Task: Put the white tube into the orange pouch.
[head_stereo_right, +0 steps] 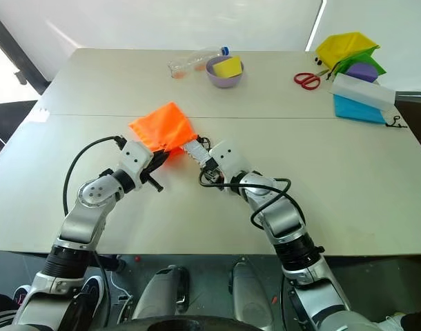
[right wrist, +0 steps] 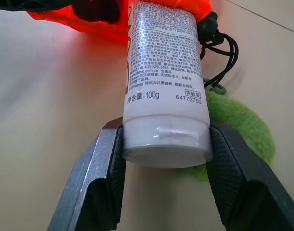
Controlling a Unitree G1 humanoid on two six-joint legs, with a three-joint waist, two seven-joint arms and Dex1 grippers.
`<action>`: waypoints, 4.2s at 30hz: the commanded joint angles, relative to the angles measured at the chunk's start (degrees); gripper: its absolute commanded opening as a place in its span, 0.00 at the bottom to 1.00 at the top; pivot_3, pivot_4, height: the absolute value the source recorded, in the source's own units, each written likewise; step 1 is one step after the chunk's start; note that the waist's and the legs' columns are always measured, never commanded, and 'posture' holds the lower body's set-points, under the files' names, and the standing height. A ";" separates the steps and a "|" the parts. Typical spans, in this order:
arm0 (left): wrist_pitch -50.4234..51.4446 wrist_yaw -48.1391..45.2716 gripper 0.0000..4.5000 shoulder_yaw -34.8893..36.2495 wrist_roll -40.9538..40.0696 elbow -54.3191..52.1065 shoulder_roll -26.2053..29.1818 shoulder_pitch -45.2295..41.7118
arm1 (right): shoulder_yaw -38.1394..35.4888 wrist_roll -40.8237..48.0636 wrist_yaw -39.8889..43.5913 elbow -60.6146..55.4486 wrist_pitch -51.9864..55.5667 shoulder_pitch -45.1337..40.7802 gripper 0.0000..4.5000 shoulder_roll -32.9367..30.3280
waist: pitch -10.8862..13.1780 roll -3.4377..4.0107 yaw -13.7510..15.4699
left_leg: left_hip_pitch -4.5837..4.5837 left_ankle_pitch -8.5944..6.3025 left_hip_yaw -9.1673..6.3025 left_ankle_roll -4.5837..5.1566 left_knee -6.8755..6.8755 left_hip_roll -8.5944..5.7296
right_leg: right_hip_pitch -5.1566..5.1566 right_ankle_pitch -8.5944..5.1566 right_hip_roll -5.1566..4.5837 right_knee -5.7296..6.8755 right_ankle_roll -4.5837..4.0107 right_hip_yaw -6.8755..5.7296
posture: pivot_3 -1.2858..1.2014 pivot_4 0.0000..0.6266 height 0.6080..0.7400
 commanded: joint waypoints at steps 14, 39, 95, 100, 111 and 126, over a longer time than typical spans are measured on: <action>-0.51 0.06 0.00 -0.17 -0.23 -2.95 -0.23 -0.44 | 1.31 -3.61 -2.45 8.75 -5.13 -6.01 0.40 6.33 | 0.00 0.00 -0.06 | 0.01 0.00 0.00 0.00 0.00 0.01 | 0.00 0.01 0.01 0.02 0.00 0.00 | 0.52 0.24 1.00; 0.53 0.23 0.00 -0.55 -0.30 -4.56 -0.69 0.05 | -1.97 -6.77 -5.42 32.93 -19.68 -17.76 0.40 14.58 | 0.01 0.01 -1.42 | -0.05 0.00 -0.04 0.00 -0.08 0.02 | -0.09 0.02 0.02 0.04 0.02 -0.03 | 0.52 0.24 1.00; 0.03 -1.80 0.00 0.05 -1.09 -4.42 2.18 0.99 | -3.44 -2.36 12.46 4.35 -8.76 -6.42 0.99 2.16 | 0.01 0.02 -1.40 | 0.01 0.01 -0.05 0.00 -0.68 -0.01 | -0.32 0.13 0.03 0.03 0.24 -0.08 | 0.52 0.24 1.00; -0.46 -3.16 0.00 0.04 -1.63 -3.85 2.69 0.73 | -5.42 -2.33 11.03 6.93 -10.31 -7.69 0.99 1.19 | 0.01 0.02 -1.33 | 0.01 0.01 -0.04 0.00 -0.67 -0.02 | -0.31 0.14 0.03 0.02 0.24 -0.08 | 0.52 0.24 1.00; -0.47 -3.38 0.00 -0.19 -1.71 -4.36 2.63 1.04 | -0.83 -4.11 12.39 16.27 -16.53 -10.59 0.99 3.53 | 0.01 0.02 -1.37 | 0.01 0.01 -0.02 0.00 -0.66 -0.03 | -0.29 0.14 0.03 0.01 0.25 -0.07 | 0.52 0.24 1.00; -0.21 -2.85 0.00 -0.26 -1.54 -4.76 2.44 1.28 | -0.50 -7.65 9.88 22.37 -18.86 -11.51 0.01 2.65 | 0.01 0.01 -1.34 | 0.05 0.01 -0.04 -0.01 -0.66 -0.03 | -0.26 0.14 0.02 0.03 0.25 -0.08 | 0.52 0.24 1.00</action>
